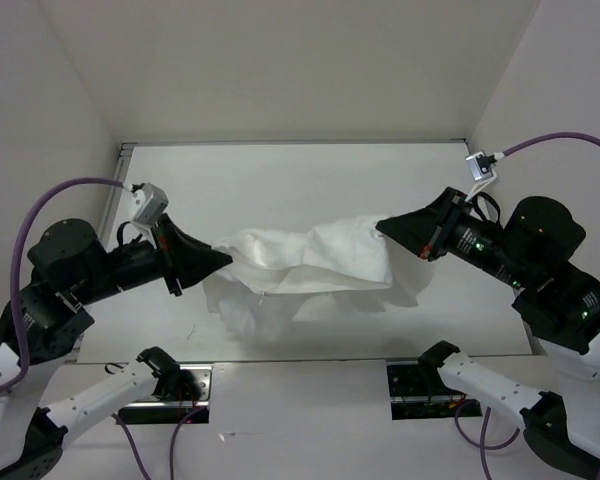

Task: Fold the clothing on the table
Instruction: Move the skirt to the center of the board

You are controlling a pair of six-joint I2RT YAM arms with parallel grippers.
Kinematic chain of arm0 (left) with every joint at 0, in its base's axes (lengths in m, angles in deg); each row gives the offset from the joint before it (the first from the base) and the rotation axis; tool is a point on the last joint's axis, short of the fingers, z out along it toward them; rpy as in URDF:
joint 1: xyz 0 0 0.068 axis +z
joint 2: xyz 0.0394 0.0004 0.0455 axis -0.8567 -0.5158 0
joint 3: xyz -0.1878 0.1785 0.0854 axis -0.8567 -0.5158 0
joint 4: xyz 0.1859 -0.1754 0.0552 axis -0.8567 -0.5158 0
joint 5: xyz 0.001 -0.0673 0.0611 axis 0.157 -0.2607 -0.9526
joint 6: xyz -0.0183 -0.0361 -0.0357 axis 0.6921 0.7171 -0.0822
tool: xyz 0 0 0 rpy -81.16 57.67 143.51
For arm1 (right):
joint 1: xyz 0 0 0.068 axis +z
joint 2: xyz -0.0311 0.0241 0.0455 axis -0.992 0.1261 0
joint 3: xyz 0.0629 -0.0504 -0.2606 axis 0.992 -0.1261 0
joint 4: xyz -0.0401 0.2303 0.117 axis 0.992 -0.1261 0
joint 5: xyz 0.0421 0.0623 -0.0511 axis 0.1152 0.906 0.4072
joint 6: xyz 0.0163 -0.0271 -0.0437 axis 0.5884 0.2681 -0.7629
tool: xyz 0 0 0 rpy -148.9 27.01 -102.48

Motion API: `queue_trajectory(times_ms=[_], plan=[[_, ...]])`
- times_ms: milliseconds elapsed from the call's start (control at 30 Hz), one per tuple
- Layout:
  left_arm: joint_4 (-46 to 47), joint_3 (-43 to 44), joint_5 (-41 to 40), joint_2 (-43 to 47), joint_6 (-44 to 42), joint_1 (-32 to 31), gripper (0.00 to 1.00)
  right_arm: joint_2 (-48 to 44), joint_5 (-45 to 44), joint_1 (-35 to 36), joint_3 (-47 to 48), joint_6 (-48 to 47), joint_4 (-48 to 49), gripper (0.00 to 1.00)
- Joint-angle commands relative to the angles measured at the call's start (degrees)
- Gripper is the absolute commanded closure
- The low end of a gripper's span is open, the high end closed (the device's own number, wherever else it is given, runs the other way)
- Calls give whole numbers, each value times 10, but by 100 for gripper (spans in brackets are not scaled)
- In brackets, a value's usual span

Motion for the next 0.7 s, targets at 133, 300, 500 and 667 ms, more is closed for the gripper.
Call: queue_trajectory(times_ms=[133, 300, 500, 667], plan=[[59, 35, -53, -278, -45, 29, 63, 153, 13, -68, -44, -2, 128, 100], [145, 123, -47, -518, 50, 153, 32, 261, -34, -135, -99, -33, 257, 88], [261, 99, -40, -547, 180, 254, 0, 328, -130, -150, -60, -110, 247, 47], [281, -39, -46, -476, 149, 239, 2, 302, -223, -138, -113, -129, 178, 43]])
